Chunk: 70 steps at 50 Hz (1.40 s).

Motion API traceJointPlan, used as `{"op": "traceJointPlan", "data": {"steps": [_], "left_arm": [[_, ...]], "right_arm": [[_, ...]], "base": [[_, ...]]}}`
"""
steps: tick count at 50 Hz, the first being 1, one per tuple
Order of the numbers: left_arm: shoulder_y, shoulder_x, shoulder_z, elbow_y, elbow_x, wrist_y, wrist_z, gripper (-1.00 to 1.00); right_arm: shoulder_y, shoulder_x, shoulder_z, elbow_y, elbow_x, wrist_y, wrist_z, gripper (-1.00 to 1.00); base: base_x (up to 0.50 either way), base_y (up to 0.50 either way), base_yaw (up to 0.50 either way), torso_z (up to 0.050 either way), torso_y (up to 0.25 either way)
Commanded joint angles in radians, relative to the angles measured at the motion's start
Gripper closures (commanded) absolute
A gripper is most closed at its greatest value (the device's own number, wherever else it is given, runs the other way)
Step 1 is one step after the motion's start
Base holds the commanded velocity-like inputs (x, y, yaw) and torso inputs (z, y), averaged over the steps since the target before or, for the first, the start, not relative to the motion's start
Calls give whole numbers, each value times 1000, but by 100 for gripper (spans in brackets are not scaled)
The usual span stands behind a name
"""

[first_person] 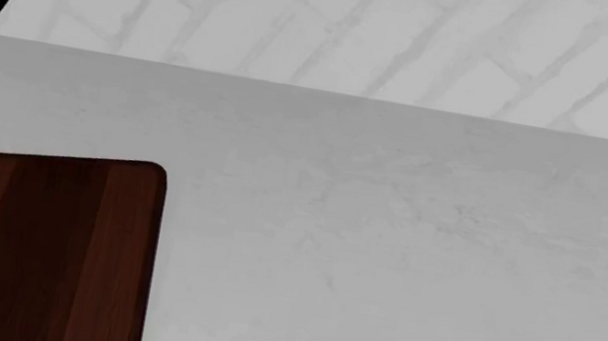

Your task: Place all breads on the cutting board.

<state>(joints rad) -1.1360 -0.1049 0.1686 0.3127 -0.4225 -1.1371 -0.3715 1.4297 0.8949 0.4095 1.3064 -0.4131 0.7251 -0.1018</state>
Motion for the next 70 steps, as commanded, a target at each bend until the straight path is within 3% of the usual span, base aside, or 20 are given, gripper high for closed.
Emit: {"op": "traceJointPlan", "data": {"steps": [1,17,18,33,38,45,58,63,70], "left_arm": [[-7,5,26,-14,-3,11,-11,-100],[-10,2,51,-24,-8,30,-25,-100],[-10,1,52,-24,-8,31,-26,-100],[5,-15,-18,82,-74,-38,-48,-100],[14,-20,-64,131,-112,-72,-52,-100],[12,-32,-112,173,-151,-111,-54,-100],[67,-70,-227,253,-243,-159,-27,-100],[102,-87,-273,267,-277,-151,0,-100],[110,-106,-333,296,-335,-190,15,-100]], "right_arm": [[-46,13,-140,2,210,-3,50,-100],[-110,12,-221,2,375,-16,93,-100],[-111,12,-220,2,377,-20,116,100],[-32,63,-296,-10,359,-41,102,100],[-236,71,-213,-452,415,234,56,100],[-354,82,-192,-784,456,449,-16,100],[-212,92,-387,-1289,563,844,-128,100],[-24,207,-618,-1290,1263,845,358,100],[174,167,-854,-1292,1687,840,634,100]], "base": [[0,0,0,0,0],[0,0,0,0,0],[0,0,0,0,0],[0,0,0,0,0],[0,0,0,0,0],[0,0,0,0,0],[0,0,0,0,0],[0,0,0,0,0],[0,0,0,0,0]]}}
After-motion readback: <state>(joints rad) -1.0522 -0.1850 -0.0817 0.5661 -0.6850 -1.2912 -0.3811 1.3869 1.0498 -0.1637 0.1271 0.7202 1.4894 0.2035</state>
